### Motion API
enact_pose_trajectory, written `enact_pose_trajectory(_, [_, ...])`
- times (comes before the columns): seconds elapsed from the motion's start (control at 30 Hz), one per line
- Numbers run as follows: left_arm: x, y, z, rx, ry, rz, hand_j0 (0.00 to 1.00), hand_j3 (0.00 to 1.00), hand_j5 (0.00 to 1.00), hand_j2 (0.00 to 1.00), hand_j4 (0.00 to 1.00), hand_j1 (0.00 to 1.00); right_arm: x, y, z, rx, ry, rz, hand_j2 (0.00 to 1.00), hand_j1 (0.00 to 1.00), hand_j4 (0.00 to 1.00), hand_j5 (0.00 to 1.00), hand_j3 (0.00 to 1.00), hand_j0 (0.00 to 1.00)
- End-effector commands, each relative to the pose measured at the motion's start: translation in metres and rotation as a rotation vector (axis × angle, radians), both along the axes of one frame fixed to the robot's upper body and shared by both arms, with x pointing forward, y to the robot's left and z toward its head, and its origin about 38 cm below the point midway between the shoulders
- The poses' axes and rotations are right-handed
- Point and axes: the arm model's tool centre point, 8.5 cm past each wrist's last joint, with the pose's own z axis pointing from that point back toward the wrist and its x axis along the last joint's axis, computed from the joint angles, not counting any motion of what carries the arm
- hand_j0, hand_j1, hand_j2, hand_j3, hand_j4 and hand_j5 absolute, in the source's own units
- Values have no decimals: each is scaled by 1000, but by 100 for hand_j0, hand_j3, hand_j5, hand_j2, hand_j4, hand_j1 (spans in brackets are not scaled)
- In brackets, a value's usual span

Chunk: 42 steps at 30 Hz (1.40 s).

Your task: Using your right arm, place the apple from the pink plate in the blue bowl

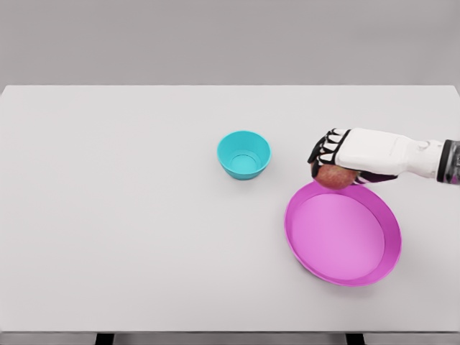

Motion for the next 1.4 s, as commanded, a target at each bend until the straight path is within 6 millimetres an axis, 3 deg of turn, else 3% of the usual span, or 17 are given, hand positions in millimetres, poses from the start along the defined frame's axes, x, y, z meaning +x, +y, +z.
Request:
enact_pose_trajectory(0.0, [0,0,0,0,0,0,100,100,100,100,100,100,1,6,-3,13,0,4,50,50,50,50,50,50])
enact_pose_trajectory(0.57, [0,0,0,0,1,0,100,100,100,100,100,100,41,29,-2,113,-17,-32,50,50,50,50,50,50])
enact_pose_trajectory(1.17, [0,0,0,0,1,0,100,100,100,100,100,100,60,67,1,143,-52,-4,50,50,50,50,50,50])
enact_pose_trajectory(1.37, [0,0,0,0,0,0,100,100,100,100,100,100,69,82,-8,122,-33,6,50,50,50,50,50,50])
